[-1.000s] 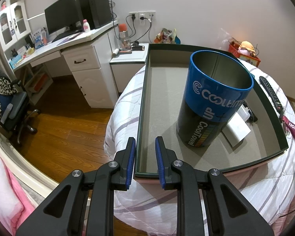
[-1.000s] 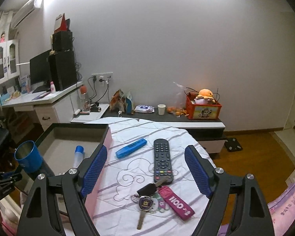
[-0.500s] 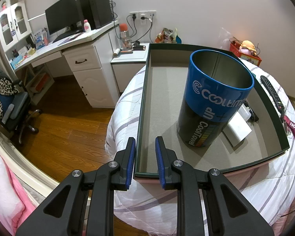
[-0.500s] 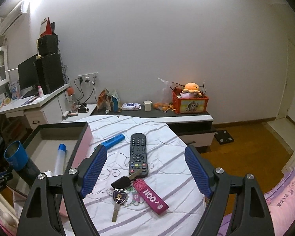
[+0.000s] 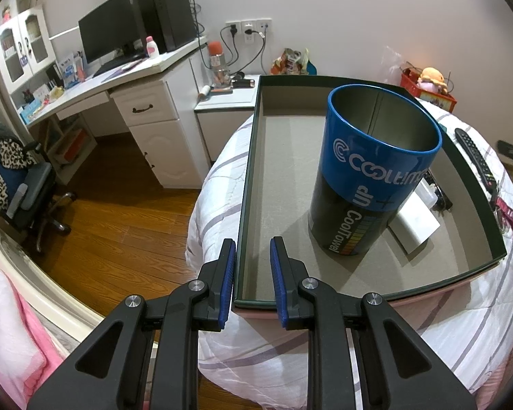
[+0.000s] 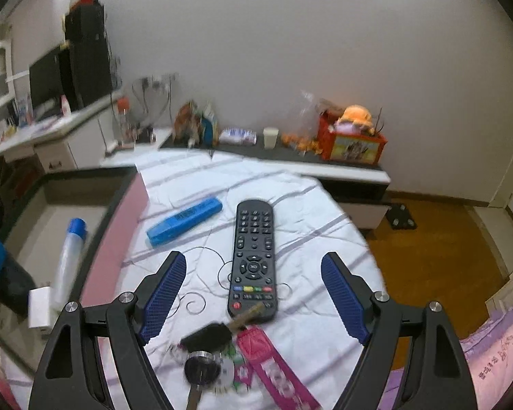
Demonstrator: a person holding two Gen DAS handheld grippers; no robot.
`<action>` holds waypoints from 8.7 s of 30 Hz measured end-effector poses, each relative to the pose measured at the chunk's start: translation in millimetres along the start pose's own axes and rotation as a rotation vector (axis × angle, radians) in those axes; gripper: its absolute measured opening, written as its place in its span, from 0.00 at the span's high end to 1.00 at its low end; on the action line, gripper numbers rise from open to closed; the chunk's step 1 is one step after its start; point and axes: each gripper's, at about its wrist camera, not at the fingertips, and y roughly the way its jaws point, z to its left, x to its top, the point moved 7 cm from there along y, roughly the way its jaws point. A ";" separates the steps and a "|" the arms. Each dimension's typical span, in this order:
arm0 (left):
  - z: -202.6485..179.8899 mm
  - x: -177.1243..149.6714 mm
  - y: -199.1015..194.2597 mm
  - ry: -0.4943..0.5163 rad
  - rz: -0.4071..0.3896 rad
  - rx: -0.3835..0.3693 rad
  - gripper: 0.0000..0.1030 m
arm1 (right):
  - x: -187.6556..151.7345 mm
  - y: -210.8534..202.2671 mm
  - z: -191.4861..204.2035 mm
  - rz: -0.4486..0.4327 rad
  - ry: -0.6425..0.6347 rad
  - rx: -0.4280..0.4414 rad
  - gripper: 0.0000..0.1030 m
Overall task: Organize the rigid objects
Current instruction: 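Grasp the black TV remote with the right tool, then carry the black remote into the tray and open the right tool, then move the right tool back over the keys with pink tag, then lower the right tool and grasp the keys by the key head, then lift the keys with the right tool and carry them toward the tray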
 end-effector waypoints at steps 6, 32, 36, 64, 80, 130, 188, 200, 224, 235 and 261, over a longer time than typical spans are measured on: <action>1.8 0.2 -1.1 0.008 0.003 -0.006 0.81 | 3.1 53.8 -3.9 0.123 0.016 0.029 0.20; -1.6 2.7 0.7 0.024 0.003 0.011 0.81 | 18.9 25.5 4.7 0.077 0.003 0.108 0.57; -1.4 3.3 0.6 0.021 0.003 0.006 0.81 | 30.5 7.0 9.2 0.032 -0.004 0.120 0.57; -2.5 4.8 0.6 0.007 0.001 -0.013 0.80 | 34.5 -48.0 69.8 -0.049 -0.119 0.203 0.57; -2.4 6.7 0.4 0.002 0.000 -0.025 0.79 | 33.7 -28.0 178.5 0.027 -0.252 0.382 0.57; -5.1 5.8 4.4 -0.003 0.002 -0.038 0.75 | 7.6 13.0 219.1 0.142 -0.368 0.483 0.33; -5.1 11.3 13.4 0.104 -0.030 -0.080 0.73 | -74.3 -69.6 -16.1 -0.019 0.205 0.180 0.22; -1.7 10.9 12.9 0.108 -0.052 -0.110 0.73 | -71.2 -71.0 -0.6 -0.016 0.168 0.156 0.22; -7.1 10.7 13.0 0.104 -0.049 -0.072 0.75 | -83.2 -1.0 15.2 0.086 0.064 0.122 0.23; -9.5 11.7 12.6 0.109 -0.038 -0.054 0.75 | -76.9 11.1 12.5 0.105 0.006 0.075 0.44; -11.0 11.2 12.3 0.100 -0.032 -0.046 0.75 | -57.6 -41.9 -4.9 -0.072 0.111 0.279 0.89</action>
